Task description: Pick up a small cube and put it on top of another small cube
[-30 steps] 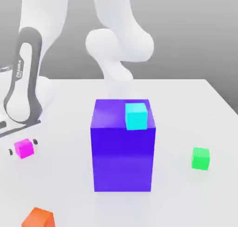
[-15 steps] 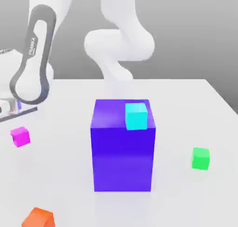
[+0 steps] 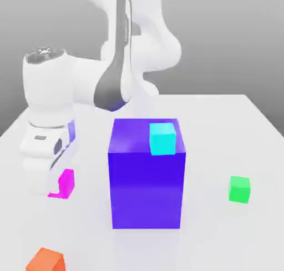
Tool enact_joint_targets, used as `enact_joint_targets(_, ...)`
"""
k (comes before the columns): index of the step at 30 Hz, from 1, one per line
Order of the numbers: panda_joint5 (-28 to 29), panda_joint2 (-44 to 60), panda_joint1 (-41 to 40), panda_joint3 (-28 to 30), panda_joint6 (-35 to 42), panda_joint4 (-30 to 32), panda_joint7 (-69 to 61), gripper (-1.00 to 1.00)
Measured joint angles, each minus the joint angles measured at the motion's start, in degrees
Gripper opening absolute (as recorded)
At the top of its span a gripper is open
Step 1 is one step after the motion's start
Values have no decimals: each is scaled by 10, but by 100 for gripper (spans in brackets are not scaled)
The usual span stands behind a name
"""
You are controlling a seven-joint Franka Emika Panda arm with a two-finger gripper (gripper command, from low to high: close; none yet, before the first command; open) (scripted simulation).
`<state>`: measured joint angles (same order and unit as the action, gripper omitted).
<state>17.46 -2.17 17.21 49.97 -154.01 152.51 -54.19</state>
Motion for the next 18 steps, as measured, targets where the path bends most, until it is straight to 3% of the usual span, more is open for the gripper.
enact_joint_targets(3, 79, -2, 4, -13, 17, -22, 28, -100)
enact_joint_targets(7, 125, 4, 38, -35, 37, -44, 45, -100)
enact_joint_targets(18, 157, 60, 148, -92, 76, -97, 30, -100)
